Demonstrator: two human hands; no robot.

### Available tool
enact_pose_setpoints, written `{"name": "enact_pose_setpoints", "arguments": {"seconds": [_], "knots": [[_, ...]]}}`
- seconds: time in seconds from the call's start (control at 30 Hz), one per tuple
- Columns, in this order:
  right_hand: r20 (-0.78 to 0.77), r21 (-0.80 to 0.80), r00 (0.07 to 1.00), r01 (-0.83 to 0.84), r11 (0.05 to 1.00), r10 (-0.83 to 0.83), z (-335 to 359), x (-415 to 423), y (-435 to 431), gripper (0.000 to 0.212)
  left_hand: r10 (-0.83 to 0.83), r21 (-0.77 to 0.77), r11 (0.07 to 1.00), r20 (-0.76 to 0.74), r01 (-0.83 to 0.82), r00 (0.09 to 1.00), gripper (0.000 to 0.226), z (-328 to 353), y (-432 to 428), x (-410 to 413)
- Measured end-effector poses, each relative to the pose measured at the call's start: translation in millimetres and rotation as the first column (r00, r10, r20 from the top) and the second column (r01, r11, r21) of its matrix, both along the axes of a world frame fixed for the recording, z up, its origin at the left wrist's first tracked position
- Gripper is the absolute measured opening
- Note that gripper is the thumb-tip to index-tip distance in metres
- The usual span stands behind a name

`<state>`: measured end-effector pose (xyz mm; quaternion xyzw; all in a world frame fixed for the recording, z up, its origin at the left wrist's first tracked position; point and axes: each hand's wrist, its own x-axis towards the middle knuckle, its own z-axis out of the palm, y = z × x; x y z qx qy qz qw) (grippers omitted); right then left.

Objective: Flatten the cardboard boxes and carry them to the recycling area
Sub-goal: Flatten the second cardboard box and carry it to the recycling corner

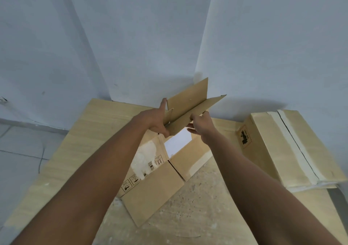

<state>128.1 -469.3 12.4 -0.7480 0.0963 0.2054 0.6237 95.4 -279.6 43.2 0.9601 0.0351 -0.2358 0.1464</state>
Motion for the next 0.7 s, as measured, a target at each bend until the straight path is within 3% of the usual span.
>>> {"name": "enact_pose_setpoints", "arguments": {"seconds": [0.13, 0.3, 0.43, 0.57, 0.7], "knots": [[-0.003, 0.043, 1.0, -0.007, 0.999, 0.007, 0, 1, -6, 0.045, -0.07, -0.097, 0.993, 0.019, 0.071, 0.997, 0.154, 5, 7, 7], [0.006, 0.079, 1.0, -0.03, 0.996, 0.029, 1, 1, -5, 0.06, -0.124, 0.019, 0.992, 0.097, 0.122, 0.988, 0.097, -4, 0, 3], [-0.003, 0.08, 0.998, -0.06, 0.995, 0.06, -2, -4, 0, 0.059, -0.127, 0.159, 0.984, 0.285, 0.084, 0.95, 0.058, -13, -13, -3], [-0.042, 0.076, 0.995, -0.088, 0.993, 0.092, -14, -16, -3, 0.052, -0.108, 0.243, 0.97, 0.376, 0.014, 0.92, 0.055, -13, -15, -3], [-0.145, 0.048, 0.983, -0.111, 0.993, 0.117, -41, -32, -18, 0.049, -0.026, 0.096, 0.995, 0.38, -0.011, 0.925, 0.047, 7, -4, -2]]}}
